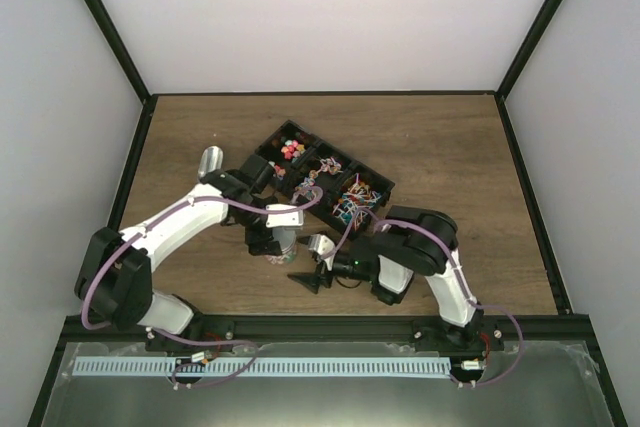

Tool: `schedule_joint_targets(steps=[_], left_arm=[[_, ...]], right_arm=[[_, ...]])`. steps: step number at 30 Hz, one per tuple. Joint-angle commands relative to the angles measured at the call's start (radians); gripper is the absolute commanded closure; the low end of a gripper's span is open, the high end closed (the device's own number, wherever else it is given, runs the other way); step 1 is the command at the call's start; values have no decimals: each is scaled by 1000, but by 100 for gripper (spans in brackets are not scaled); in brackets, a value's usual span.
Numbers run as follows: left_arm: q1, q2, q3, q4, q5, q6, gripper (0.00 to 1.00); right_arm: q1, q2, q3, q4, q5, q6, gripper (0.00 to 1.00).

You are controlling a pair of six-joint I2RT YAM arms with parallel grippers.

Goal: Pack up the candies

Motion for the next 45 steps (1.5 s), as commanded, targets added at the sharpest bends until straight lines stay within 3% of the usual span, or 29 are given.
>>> schedule_joint_targets(steps=[1, 7, 13, 19, 25, 31, 36, 45], left_arm=[[46, 14, -36, 5, -109, 24, 29], [106, 22, -41, 50, -103, 7, 20], [137, 7, -54, 95, -105, 13, 0], [144, -66, -35, 71, -39, 9, 0], [144, -142, -11, -9, 8, -24, 0], [150, -244, 40, -25, -42, -135, 0], [183, -220, 203, 12, -79, -325, 0], [382, 128, 693, -79, 12, -598, 0]], right_arm=[[7, -85, -24, 311, -32, -23, 0], [7, -197, -80, 244, -38, -26, 0], [5, -329, -148, 145, 31, -35, 0], [-29, -528, -151, -87, 42, -45, 0], [-116, -727, -80, -418, -84, -44, 0], [-253, -870, 30, -687, -199, -61, 0], [-402, -919, 220, -956, -290, -59, 0], [-697, -909, 561, -1322, -356, -13, 0]])
